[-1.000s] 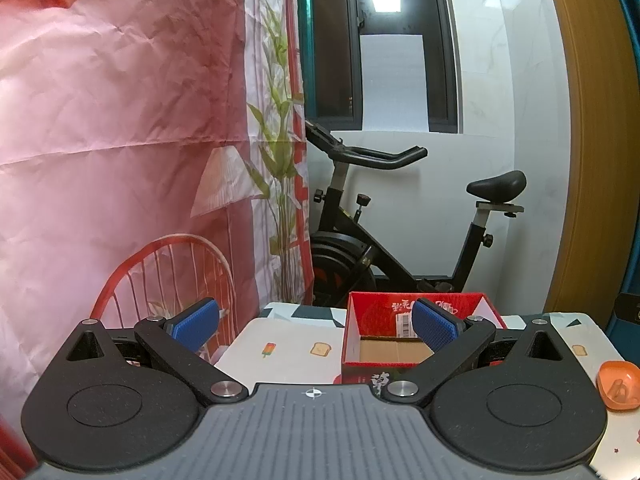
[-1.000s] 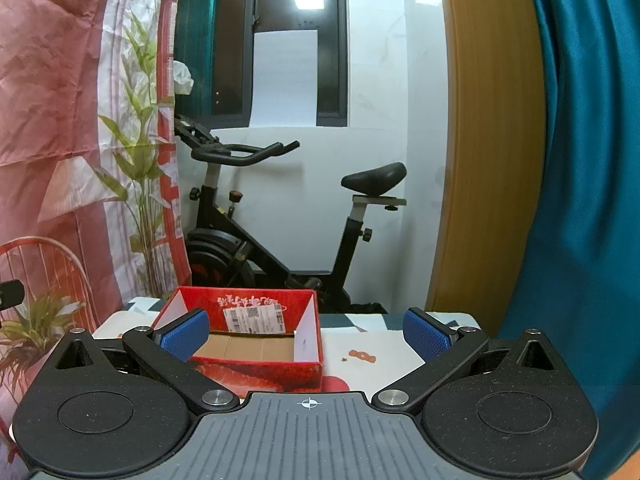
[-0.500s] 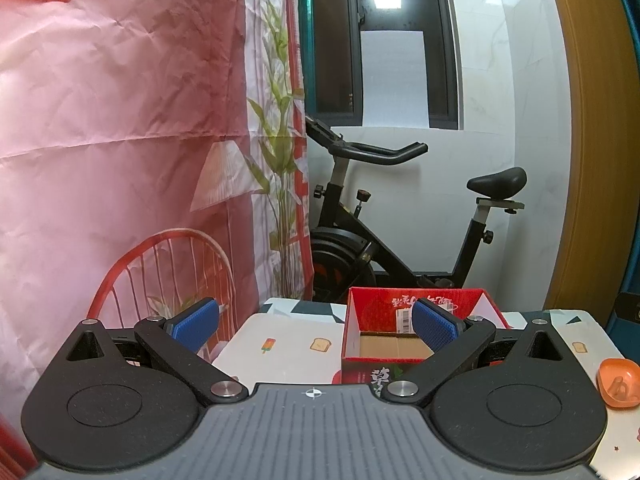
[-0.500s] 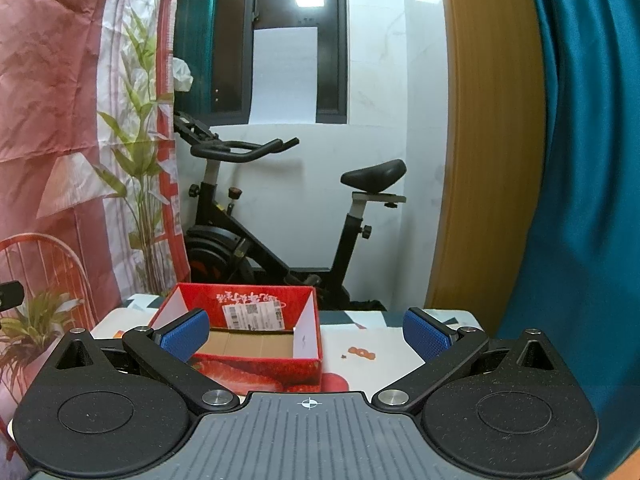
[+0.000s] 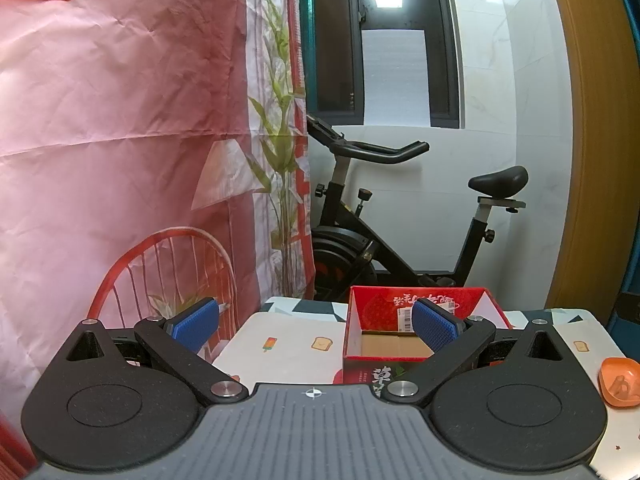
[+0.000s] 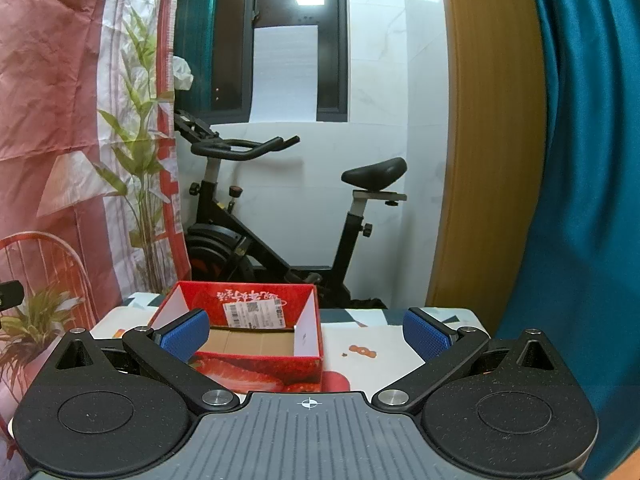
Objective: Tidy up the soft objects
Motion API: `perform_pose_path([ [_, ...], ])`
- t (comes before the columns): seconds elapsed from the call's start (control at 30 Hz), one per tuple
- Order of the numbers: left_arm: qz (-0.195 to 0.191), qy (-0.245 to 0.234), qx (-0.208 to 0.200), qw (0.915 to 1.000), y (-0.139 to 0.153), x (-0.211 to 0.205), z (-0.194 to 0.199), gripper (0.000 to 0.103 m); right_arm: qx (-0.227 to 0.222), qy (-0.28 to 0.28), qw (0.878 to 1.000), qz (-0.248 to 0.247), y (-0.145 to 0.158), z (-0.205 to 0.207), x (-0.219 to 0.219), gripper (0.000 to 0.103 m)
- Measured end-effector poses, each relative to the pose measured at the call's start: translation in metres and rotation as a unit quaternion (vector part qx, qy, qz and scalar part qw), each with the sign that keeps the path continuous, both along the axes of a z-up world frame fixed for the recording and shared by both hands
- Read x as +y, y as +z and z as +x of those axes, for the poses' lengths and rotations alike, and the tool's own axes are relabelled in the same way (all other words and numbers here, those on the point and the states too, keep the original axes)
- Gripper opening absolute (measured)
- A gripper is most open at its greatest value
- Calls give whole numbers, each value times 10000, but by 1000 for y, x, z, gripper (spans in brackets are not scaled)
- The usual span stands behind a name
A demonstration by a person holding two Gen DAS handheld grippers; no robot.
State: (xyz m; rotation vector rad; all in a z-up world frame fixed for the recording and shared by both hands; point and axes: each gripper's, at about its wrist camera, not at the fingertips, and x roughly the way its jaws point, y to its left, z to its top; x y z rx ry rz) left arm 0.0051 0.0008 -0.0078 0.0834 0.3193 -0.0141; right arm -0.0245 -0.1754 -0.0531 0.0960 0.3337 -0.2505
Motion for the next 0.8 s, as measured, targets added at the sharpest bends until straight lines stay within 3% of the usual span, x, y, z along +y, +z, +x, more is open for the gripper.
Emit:
perform_pose_path([
  [0.3, -58, 7, 100, 9999, -10, 2, 5, 103, -19, 33, 10000, 55, -3, 1, 1, 103],
  [0.47, 79, 161, 143, 9997, -31, 0, 16, 103, -247, 374, 9976, 532, -16, 3, -10, 103],
  [0.7, -121, 142, 778, 9968, -74, 5, 50, 103, -275, 445, 9954, 799, -61, 23, -24, 103],
  [0.8, -236, 111, 1031, 9943, -95, 9, 62, 103, -253, 425, 9964, 692, -84, 32, -24, 103],
])
